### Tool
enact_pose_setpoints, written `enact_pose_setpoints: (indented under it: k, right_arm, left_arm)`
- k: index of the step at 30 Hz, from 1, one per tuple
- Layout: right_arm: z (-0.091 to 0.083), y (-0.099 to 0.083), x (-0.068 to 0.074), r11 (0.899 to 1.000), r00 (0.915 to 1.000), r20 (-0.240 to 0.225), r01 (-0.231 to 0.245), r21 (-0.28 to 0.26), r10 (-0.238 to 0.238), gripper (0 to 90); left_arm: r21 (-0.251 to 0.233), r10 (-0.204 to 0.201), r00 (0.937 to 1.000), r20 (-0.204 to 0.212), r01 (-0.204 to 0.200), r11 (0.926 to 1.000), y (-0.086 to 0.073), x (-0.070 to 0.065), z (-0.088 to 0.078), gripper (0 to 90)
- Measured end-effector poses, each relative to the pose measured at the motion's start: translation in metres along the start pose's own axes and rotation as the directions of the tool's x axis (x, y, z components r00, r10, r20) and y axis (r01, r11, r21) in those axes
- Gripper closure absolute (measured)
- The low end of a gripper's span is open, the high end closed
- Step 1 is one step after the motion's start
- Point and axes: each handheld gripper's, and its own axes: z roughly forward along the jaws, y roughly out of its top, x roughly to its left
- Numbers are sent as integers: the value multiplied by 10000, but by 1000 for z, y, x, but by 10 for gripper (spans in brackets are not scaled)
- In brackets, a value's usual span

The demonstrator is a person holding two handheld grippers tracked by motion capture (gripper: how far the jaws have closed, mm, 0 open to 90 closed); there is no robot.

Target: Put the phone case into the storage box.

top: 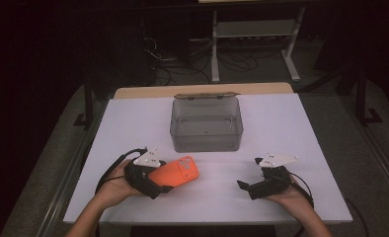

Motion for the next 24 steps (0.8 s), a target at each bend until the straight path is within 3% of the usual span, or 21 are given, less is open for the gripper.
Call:
enact_pose_setpoints:
  k: [11,24]
  right_arm:
    - [0,0,0,10000,10000,-19,20,24,-20,0]
    - [1,0,0,10000,10000,-28,21,55,-21,0]
  left_arm:
    - [-111,246,9986,460,-241,9996,22,10,12,161]
    - [-442,355,9972,654,-327,9985,38,20,24,161]
